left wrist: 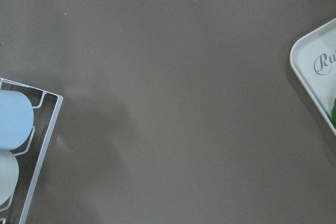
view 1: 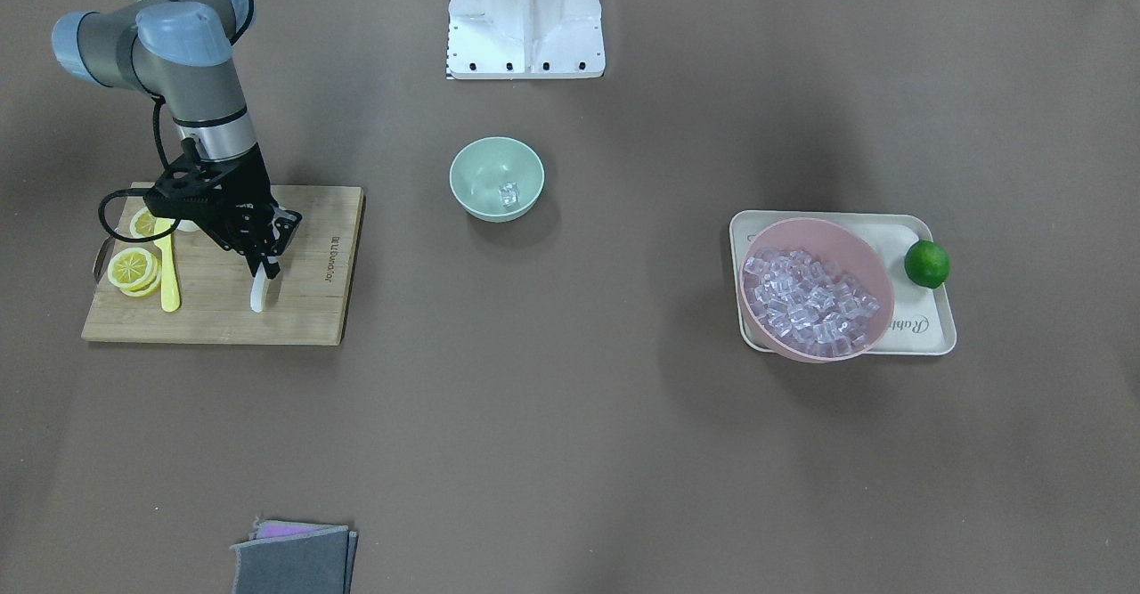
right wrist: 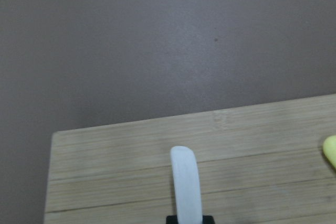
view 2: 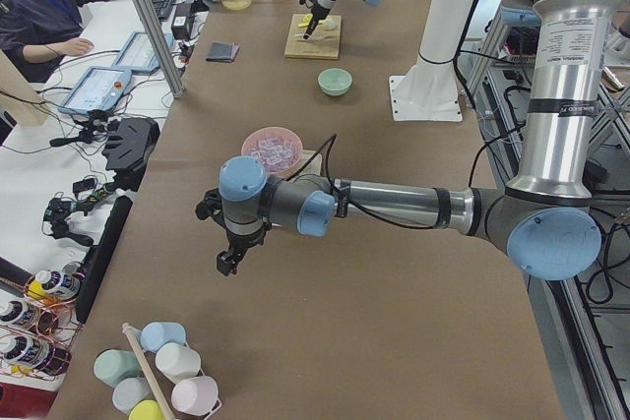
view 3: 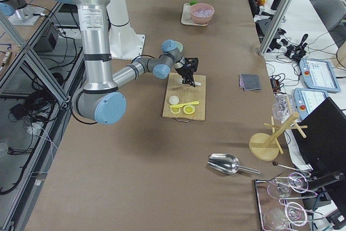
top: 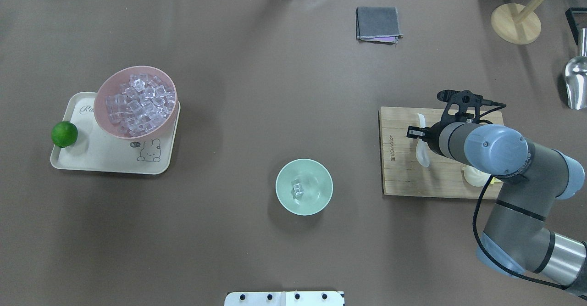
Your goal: Put spoon and ice into bowl
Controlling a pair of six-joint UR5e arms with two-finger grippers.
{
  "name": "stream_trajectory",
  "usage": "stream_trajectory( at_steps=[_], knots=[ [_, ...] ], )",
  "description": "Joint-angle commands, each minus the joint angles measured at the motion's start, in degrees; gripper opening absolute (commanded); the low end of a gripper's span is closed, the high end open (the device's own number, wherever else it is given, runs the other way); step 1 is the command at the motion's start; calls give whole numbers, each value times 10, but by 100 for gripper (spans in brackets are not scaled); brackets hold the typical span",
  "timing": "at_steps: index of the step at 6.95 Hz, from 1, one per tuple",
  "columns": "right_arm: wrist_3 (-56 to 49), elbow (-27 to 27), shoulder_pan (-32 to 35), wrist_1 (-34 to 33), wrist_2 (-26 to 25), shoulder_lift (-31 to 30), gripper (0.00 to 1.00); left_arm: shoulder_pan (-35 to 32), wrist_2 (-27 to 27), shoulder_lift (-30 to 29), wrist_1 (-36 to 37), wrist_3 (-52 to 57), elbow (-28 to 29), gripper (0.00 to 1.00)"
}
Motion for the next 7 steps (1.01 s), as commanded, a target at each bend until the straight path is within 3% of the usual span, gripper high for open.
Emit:
stream_trajectory(
  at_steps=[1,3,5,7],
  knots=[
    [50,40,-22,-103,-1,47,0,0,0,1,0,0,0,98],
    [135,40,-71,-219,-17,150,0,0,-1,0,0,2,-1,98],
    [216,38,-142,-320,-84,224,0,0,-1,0,0,2,-3,98],
    [265,33,-190,-349,-140,257,0,0,-1,1,0,2,-4,98]
  ],
)
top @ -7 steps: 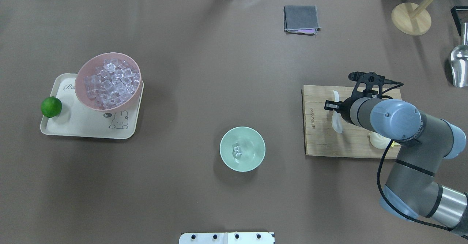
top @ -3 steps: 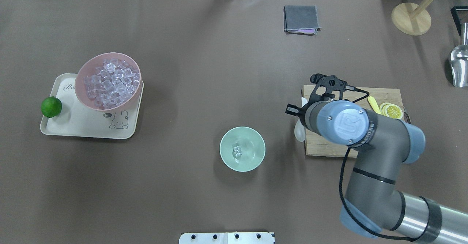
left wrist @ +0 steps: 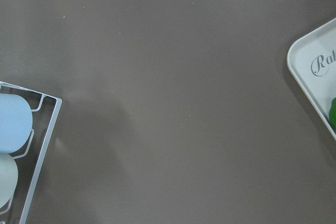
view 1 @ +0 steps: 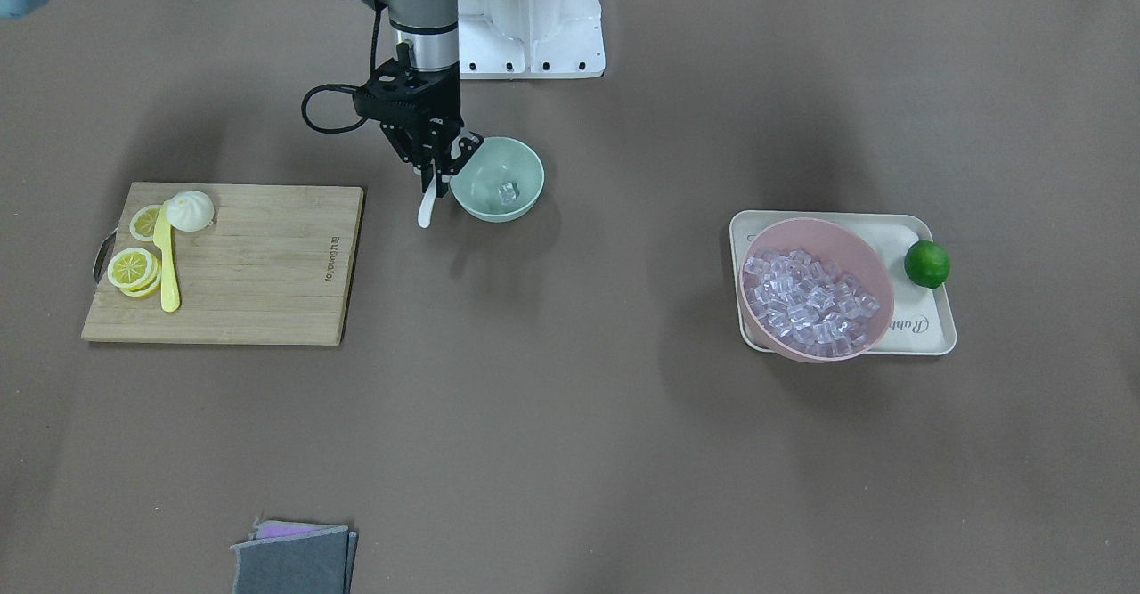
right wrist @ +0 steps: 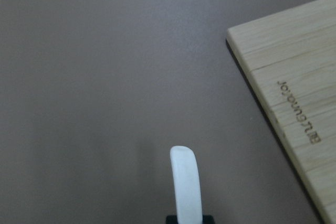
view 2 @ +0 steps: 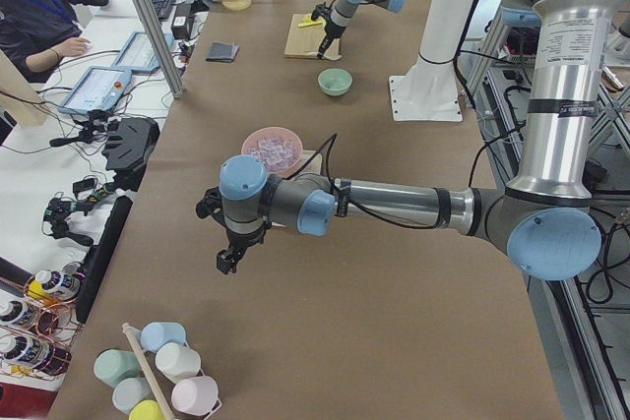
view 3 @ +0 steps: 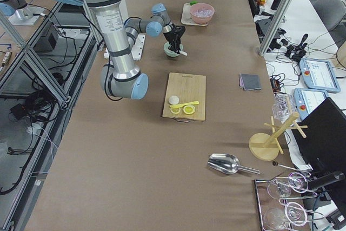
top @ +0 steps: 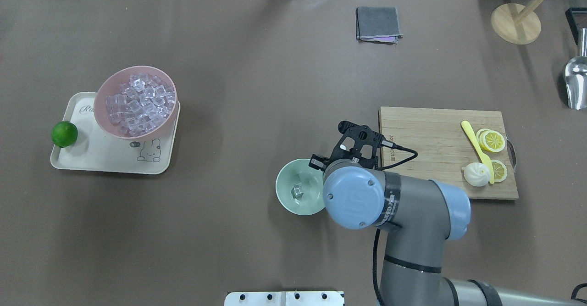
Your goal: Put spoon and ice into bowl
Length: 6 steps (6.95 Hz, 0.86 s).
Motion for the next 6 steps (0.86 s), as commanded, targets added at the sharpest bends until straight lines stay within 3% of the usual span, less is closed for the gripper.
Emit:
stream_trajectory(
  at_steps=[1,2,3,4,5,6],
  knots=[
    [31,-7,-37,-20,-42,29,0,0,0,0,0,0,-1,98],
    [31,-15,-37,-18,-48,37,5,0,0,-1,0,-1,-1,98],
    [30,-16,-37,-13,-53,39,33,0,0,-1,0,-1,-1,98],
    [29,-16,-37,-15,-62,38,69,0,0,-1,0,-1,-1,98],
    [28,-17,-37,-20,-82,37,88,0,0,-1,0,-1,-1,98],
    [26,-19,-30,-20,-87,37,89,0,0,-1,0,-1,-2,98]
  ],
)
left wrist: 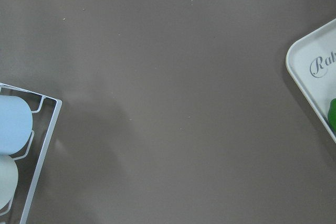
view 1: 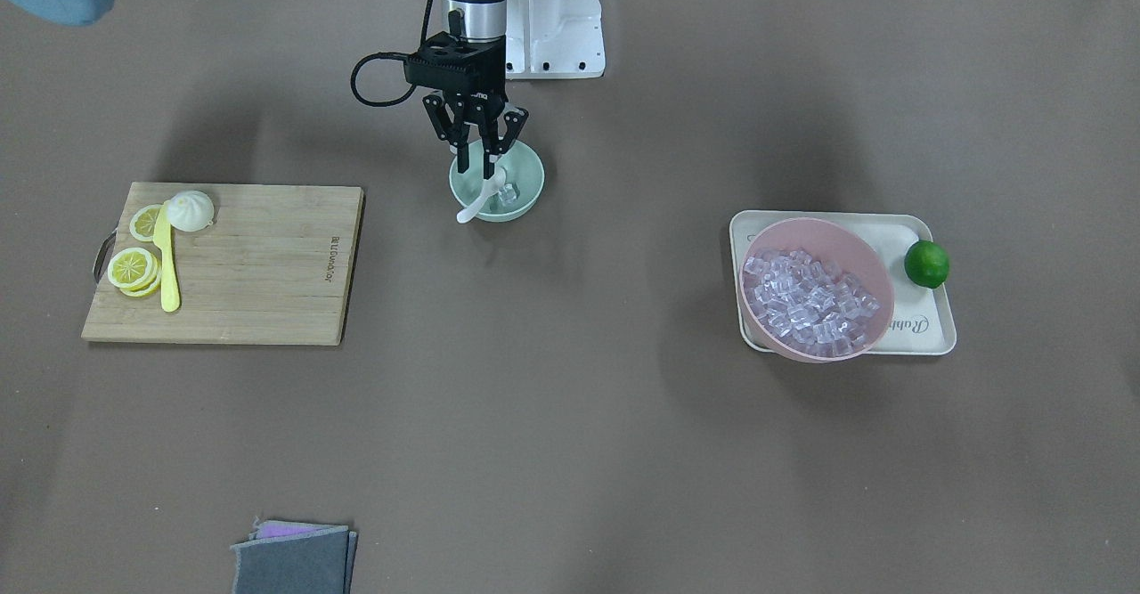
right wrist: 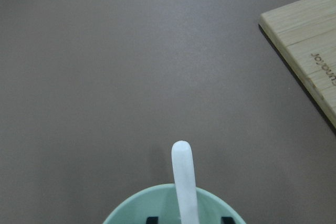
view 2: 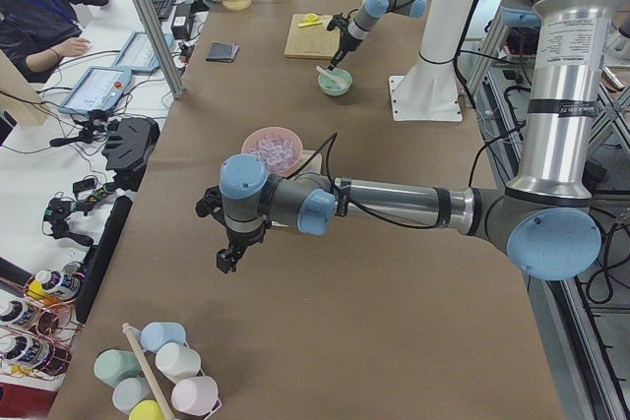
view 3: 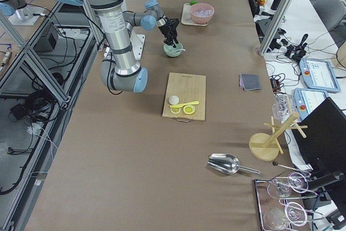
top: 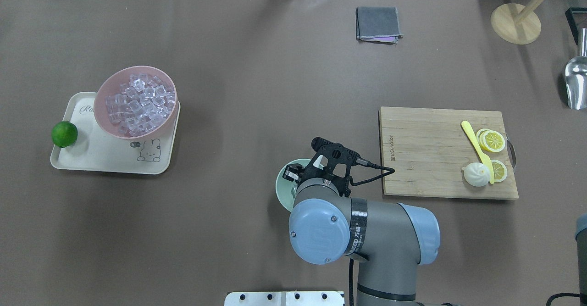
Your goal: Put spoon and ice into bowl
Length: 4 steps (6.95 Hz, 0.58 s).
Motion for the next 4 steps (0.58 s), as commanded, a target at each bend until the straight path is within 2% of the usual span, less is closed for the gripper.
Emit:
stream_trajectory(
  at_steps=[1,2,4],
  knots=[
    [-4,-2,8,-1,-10,-1,91,0,0,0,0,0,-1,98],
    [-4,-2,11,-1,-10,-1,99,0,0,0,0,0,0,98],
    [-54,1,36,3,0,-3,100,0,1,0,1,-2,-1,99]
  ],
)
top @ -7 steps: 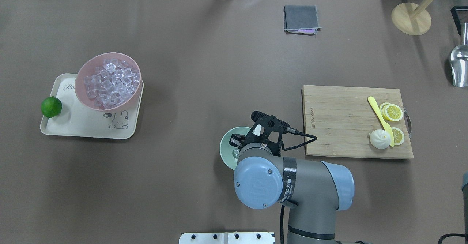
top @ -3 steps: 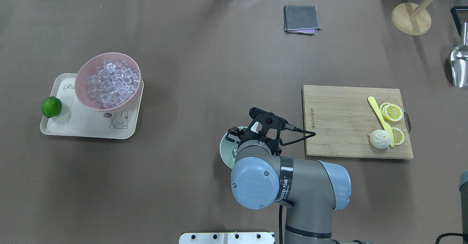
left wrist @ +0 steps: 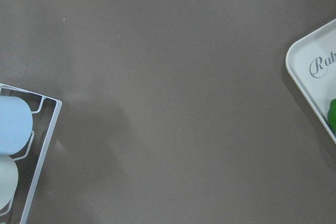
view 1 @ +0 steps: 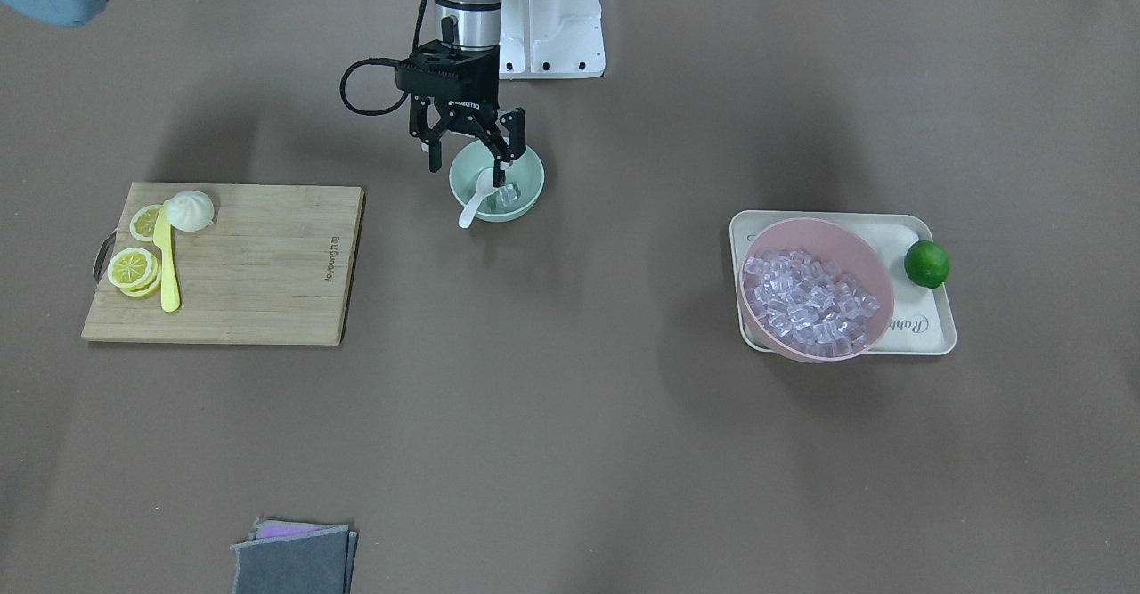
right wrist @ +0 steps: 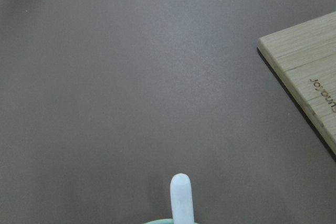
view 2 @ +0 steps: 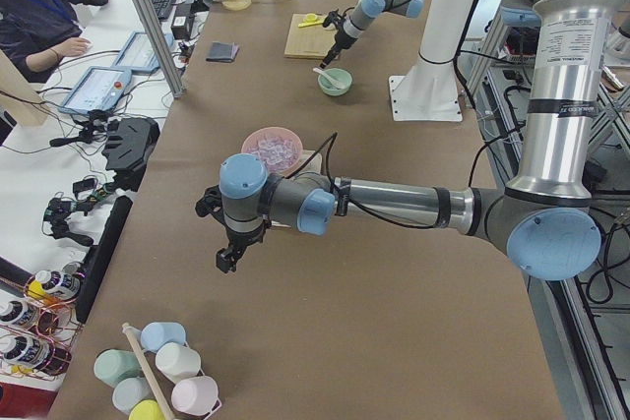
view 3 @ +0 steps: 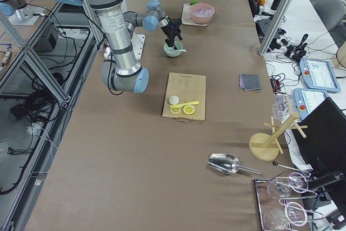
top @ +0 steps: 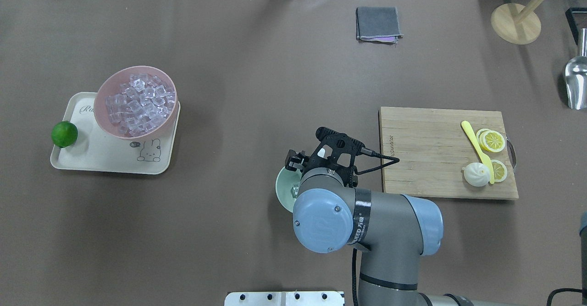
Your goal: Put spoon and ice into bowl
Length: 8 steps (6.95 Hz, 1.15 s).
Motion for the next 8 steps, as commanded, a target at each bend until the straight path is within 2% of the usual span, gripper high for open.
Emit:
stream_trajectory(
  at_steps=[1,3,4,5,6,7,8],
  knots=[
    [-60,2,40,5,38,-2,100,-1,5,2,3,0,3,98],
    [-84,4,60,6,51,-9,100,1,1,26,1,-40,52,98],
    [-98,4,68,6,64,-9,100,-3,13,55,-31,-51,48,98],
    [-127,5,88,6,89,-8,100,-5,11,46,19,-134,56,98],
    [-169,9,120,6,125,-11,100,-7,12,42,52,-235,40,98],
    [-253,14,179,7,192,-23,100,-15,13,56,53,-254,8,98],
    [-364,18,246,33,268,-62,100,-15,9,71,54,-256,-4,98]
  ],
)
